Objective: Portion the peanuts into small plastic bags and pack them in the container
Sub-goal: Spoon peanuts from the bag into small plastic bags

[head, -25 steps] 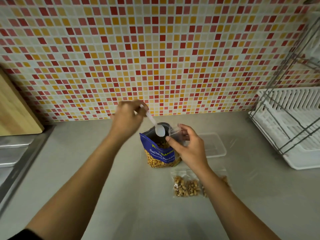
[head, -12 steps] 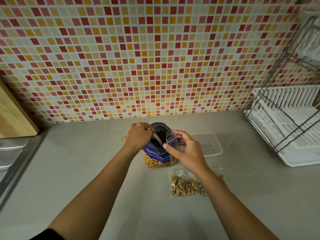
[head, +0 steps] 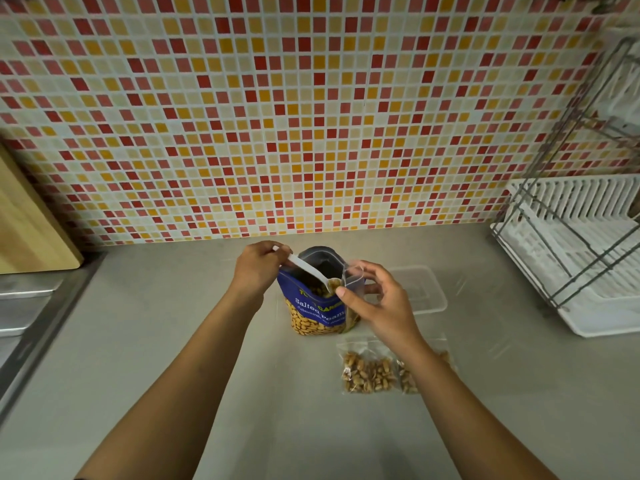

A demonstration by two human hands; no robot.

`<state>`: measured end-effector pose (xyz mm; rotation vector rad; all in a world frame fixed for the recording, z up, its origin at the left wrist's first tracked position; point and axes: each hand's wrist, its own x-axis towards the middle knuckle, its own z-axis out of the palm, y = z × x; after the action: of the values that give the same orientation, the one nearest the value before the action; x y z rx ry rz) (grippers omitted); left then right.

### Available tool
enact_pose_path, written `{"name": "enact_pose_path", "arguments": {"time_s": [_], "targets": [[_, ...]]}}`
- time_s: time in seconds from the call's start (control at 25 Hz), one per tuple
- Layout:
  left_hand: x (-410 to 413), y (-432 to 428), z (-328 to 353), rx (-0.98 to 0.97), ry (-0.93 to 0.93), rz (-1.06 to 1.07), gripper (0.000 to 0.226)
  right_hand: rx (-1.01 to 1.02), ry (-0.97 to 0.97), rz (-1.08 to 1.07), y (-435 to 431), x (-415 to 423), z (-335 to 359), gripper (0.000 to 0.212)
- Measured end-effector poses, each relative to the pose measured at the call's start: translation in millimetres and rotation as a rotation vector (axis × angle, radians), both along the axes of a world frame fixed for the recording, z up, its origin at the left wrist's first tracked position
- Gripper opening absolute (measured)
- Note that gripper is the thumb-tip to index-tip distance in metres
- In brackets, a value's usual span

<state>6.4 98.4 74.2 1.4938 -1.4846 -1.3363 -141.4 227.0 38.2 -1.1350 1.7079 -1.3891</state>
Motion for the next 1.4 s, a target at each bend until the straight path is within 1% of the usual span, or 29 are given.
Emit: {"name": "enact_pose_path", "arguments": {"time_s": [0.12,0.2,0.32,0.48,0.56,0.64,0.68,0.72,0.8,0.88,0.96,1.0,1.04,1.08,1.12,1.2,1.24,1.28,1.32,1.4], "targets": [[3,-2,2,0.07,0.039,0.062,0.023,-0.04,0.001,-0.11,1,-1,2,0.049],[6,-4,1,0.1,0.056,0.094,0.026,-0.038,0.025,-0.146,0,-5,4,0.052],[17,-10,1,0.136,0.084,0.138,0.023,-0.02,0.166,-0.163,-3,-10,6,0.055],[29,-19,13,0.153,0.119,0.224,0.008,0.014,0.361,-0.125,-11,-9,7,0.06],[35,-24,27,0.147,0.167,0.255,0.011,0.026,0.445,-0.106,-15,-7,7,0.061],[38,-26,42,0.129,0.19,0.246,0.01,0.04,0.488,-0.1,-19,-3,8,0.061],[37,-26,50,0.105,0.181,0.223,0.006,0.038,0.494,-0.098,-22,0,9,0.062],[34,-24,57,0.073,0.166,0.199,0.005,0.028,0.491,-0.098,-24,3,10,0.062],[24,-16,72,-0.043,0.103,0.131,0.018,-0.003,0.463,-0.099,-29,9,11,0.061],[13,-6,79,-0.258,-0.001,0.012,0.019,-0.039,0.429,-0.114,-33,14,11,0.059],[9,4,83,-0.557,-0.173,-0.189,0.017,-0.074,0.399,-0.136,-34,16,13,0.058],[10,6,84,-0.696,-0.256,-0.252,0.018,-0.083,0.388,-0.147,-35,17,14,0.059],[12,5,86,-0.785,-0.301,-0.263,0.019,-0.086,0.382,-0.154,-35,16,16,0.059],[15,3,91,-0.8,-0.289,-0.224,0.019,-0.086,0.374,-0.161,-34,15,17,0.059],[18,1,96,-0.744,-0.219,-0.166,0.019,-0.085,0.363,-0.168,-33,14,17,0.059],[22,-5,98,-0.56,-0.027,-0.045,0.017,-0.074,0.338,-0.185,-30,11,18,0.061],[23,-8,94,-0.489,0.019,0.008,0.016,-0.062,0.33,-0.197,-28,9,19,0.062],[22,-11,87,-0.422,0.022,0.04,0.016,-0.051,0.321,-0.21,-27,8,21,0.062],[20,-14,76,-0.373,-0.03,0.048,0.017,-0.042,0.308,-0.225,-26,6,23,0.062],[15,-15,49,-0.31,-0.189,-0.024,0.02,-0.036,0.278,-0.264,-24,4,28,0.062]]}}
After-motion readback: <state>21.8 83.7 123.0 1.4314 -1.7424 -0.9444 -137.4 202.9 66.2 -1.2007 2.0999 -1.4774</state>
